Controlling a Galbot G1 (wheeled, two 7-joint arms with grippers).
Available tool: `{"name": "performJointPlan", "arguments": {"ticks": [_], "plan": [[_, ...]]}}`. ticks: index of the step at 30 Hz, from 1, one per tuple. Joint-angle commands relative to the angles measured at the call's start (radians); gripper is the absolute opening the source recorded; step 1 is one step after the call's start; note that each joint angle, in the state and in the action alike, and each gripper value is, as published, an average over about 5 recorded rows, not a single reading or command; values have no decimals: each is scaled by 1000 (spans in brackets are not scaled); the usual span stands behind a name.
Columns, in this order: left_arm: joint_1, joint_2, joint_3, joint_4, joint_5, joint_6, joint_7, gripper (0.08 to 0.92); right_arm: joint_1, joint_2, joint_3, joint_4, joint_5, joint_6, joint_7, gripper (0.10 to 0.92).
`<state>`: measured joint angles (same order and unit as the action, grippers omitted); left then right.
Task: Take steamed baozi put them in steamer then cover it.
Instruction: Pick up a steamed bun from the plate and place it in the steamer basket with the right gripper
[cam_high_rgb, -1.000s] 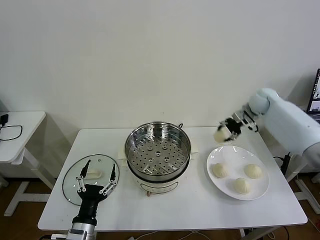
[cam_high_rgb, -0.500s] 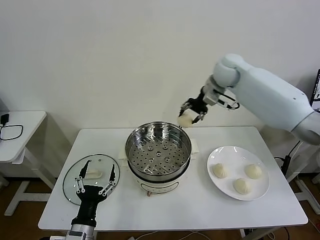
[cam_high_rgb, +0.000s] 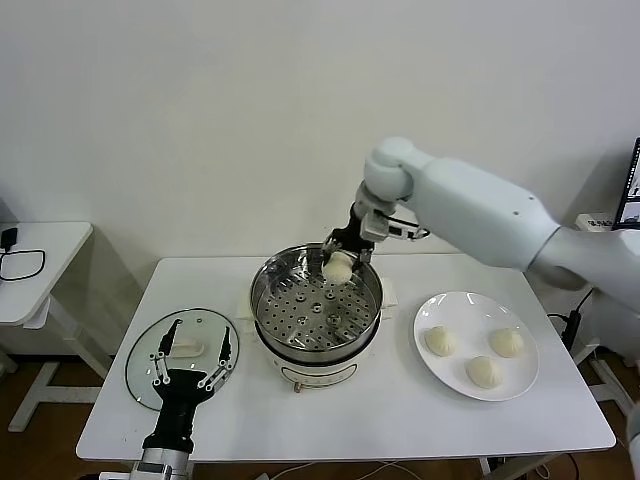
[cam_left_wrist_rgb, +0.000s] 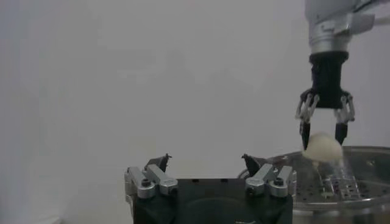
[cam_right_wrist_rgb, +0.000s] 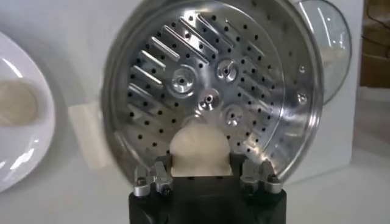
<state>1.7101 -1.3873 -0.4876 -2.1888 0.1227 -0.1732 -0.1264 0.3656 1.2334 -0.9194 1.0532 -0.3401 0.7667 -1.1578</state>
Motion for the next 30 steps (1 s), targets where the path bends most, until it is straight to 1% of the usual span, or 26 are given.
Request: {"name": "performJointPlan", "arguments": {"ticks": [1, 8, 17, 20, 23, 26, 30], "plan": [[0, -1, -4, 6, -2, -5, -1, 823, -57, 131, 34, -150, -145, 39, 51, 653], [0, -5, -9, 8, -5, -8, -2, 823, -75, 175, 58, -206, -195, 47, 91, 656], [1, -6, -14, 8, -13, -10, -2, 823, -84, 203, 55, -238, -209, 51, 113, 693], [0, -5, -15, 10, -15, -11, -2, 823, -83, 201, 54, -237, -209, 53, 116, 730], [-2, -5, -14, 13, -17, -10, -2, 823, -76, 191, 56, -225, -200, 55, 111, 791], [-2, -6, -11, 12, -18, -9, -2, 823, -58, 156, 58, -185, -155, 51, 88, 818], [-2, -8, -10, 13, -18, -8, -2, 823, -9, 50, 63, -64, 22, -12, 5, 822]]}}
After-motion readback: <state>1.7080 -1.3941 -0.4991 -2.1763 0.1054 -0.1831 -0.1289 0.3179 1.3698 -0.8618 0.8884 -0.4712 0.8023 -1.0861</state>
